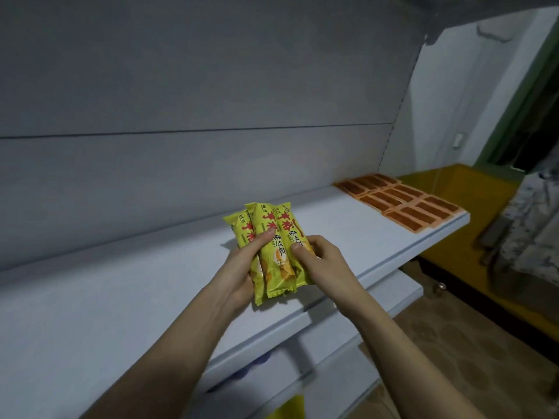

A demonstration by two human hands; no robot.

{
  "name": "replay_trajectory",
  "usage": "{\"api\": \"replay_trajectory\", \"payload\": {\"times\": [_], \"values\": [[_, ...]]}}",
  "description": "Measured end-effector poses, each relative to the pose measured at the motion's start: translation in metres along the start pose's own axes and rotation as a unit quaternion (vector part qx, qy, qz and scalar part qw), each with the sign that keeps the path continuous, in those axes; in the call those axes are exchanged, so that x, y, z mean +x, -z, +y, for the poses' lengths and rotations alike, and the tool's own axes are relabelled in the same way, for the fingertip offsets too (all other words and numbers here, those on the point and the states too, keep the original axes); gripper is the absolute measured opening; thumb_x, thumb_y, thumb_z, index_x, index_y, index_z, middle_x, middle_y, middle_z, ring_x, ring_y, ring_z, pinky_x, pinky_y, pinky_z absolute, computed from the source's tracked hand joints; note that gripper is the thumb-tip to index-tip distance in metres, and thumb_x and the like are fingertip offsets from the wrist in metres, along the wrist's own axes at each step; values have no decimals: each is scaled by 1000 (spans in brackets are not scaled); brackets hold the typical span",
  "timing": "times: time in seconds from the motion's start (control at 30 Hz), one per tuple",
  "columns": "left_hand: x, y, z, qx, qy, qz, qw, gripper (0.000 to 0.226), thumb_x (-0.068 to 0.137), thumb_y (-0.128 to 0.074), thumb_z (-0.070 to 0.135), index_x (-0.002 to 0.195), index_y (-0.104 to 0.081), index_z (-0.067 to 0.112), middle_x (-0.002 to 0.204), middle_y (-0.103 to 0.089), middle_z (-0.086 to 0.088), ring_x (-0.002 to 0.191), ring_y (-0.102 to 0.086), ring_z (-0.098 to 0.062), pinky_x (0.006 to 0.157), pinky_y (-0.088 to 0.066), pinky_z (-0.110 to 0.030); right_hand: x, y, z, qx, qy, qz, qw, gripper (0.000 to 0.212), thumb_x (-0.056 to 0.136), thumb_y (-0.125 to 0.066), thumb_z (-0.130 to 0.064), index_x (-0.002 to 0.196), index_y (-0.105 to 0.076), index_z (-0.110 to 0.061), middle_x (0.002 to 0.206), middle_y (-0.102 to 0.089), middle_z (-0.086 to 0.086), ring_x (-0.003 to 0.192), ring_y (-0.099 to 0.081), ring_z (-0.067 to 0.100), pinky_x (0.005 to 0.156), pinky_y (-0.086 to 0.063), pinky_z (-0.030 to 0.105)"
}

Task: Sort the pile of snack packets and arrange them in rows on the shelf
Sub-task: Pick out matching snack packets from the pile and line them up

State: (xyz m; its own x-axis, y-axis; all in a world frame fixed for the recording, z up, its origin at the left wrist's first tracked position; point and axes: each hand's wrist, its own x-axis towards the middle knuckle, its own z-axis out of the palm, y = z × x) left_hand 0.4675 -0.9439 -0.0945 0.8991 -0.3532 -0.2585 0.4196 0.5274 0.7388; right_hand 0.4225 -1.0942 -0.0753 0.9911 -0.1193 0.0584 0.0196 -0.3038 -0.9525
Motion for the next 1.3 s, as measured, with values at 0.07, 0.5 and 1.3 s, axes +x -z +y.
{"api": "replay_trajectory", "payload": {"times": [0.07, 0.5, 1.3], "values": [[25, -24, -9, -7, -8, 15, 1000, 54, 80, -75, 26, 129, -64, 5, 118, -72, -18, 105, -72, -34, 75, -62, -49, 28, 28, 14, 2, 7, -16, 1000, 11, 97, -61, -32, 102, -62, -23, 98, -72, -5, 80, -70, 2, 66, -54, 17], [184, -169, -69, -26, -65, 149, 986, 46, 86, -74, 34, 124, -67, 10, 113, -74, -15, 102, -72, -35, 86, -57, -55, 194, 191, 91, 0, -1, -64, 998, 21, 80, -62, -41, 89, -67, -22, 86, -70, 3, 78, -71, 23, 73, -60, 51], [278, -129, -38, 1, -73, 147, 987, 42, 76, -74, 36, 110, -72, 11, 102, -74, -10, 87, -71, -26, 76, -61, -40, 323, 184, 117, -386, 114, 65, 913, 44, 89, -57, -18, 133, -50, -15, 118, -61, 13, 112, -53, 32, 91, -40, 38]]}}
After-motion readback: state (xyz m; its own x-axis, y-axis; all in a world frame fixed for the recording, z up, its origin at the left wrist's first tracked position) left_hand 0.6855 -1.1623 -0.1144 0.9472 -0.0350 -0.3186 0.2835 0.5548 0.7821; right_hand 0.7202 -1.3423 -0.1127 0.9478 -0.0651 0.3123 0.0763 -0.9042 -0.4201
